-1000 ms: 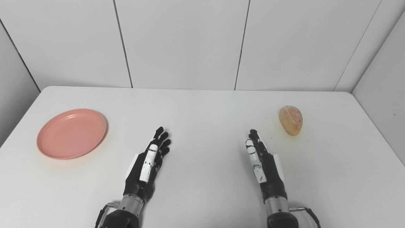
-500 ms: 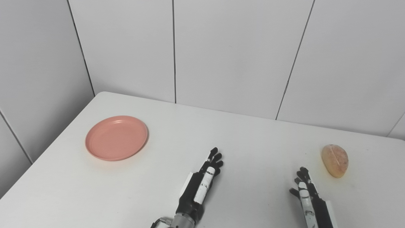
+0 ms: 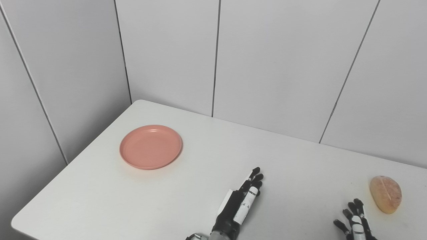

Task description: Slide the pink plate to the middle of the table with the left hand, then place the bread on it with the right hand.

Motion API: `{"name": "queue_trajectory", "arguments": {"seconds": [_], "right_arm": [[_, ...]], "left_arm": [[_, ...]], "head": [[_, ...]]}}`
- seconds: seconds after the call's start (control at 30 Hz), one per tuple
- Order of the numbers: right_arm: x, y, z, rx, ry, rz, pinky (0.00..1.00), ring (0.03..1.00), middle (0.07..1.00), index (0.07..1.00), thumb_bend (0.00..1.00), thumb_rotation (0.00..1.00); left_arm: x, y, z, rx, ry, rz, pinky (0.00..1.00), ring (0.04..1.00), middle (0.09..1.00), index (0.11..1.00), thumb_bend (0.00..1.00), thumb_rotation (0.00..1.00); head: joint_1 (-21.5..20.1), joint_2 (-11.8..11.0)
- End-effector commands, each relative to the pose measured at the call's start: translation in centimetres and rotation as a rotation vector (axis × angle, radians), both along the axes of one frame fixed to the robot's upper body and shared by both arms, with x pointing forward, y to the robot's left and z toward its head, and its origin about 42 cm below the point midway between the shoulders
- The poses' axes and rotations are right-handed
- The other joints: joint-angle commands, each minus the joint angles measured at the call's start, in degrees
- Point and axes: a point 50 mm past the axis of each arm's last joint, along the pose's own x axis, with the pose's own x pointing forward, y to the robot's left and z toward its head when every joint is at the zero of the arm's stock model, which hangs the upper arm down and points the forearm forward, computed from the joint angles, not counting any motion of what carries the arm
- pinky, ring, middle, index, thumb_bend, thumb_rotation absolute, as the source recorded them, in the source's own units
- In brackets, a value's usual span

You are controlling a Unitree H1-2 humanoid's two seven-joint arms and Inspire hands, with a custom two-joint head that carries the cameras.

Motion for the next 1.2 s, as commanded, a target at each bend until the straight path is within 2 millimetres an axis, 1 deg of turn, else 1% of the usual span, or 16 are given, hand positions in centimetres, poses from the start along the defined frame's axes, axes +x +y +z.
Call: {"name": "queue_trajectory", "arguments": {"seconds": [0.0,0.27,0.4,0.53,0.87,1.0,1.17], "right_arm": [[-0.1,-0.3,1.0,-0.003,-0.048,-0.009,0.98,0.963,0.978,0.992,0.13,1.00],[-0.3,-0.2,1.4,-0.008,-0.050,0.000,0.99,0.971,0.981,0.991,0.14,1.00],[-0.4,-0.2,1.5,-0.006,-0.045,0.001,1.00,0.976,0.983,0.992,0.14,1.00],[-0.4,-0.1,1.6,-0.011,-0.041,0.000,1.00,0.977,0.984,0.992,0.14,1.00],[-0.4,0.3,1.8,-0.025,-0.023,0.000,1.00,0.982,0.986,0.995,0.13,1.00],[-0.3,0.4,1.8,-0.032,-0.025,-0.010,1.00,0.977,0.980,0.988,0.12,1.00],[-0.3,0.3,1.8,-0.035,-0.027,-0.004,1.00,0.979,0.981,0.992,0.11,1.00]], "left_arm": [[-0.2,-0.9,-0.9,0.008,0.042,-0.019,0.94,0.957,0.959,0.949,0.35,1.00],[0.0,-0.5,-0.2,0.007,0.033,-0.014,0.94,0.952,0.959,0.955,0.37,1.00],[0.2,-0.1,0.6,0.003,0.023,-0.008,0.94,0.952,0.961,0.957,0.36,1.00],[0.3,0.2,1.4,-0.012,0.004,-0.007,0.95,0.955,0.962,0.956,0.37,1.00],[1.1,2.3,4.6,-0.038,-0.073,0.010,0.98,0.963,0.970,0.961,0.39,1.00],[1.6,3.2,5.8,-0.037,-0.101,0.035,0.98,0.951,0.960,0.945,0.41,1.00],[2.1,4.6,8.6,-0.021,-0.146,0.033,0.95,0.937,0.953,0.938,0.40,1.00]], "head": [[0.1,0.3],[1.1,0.7],[1.9,0.9],[2.4,0.8],[2.8,0.7],[3.0,0.6],[3.1,0.6]]}}
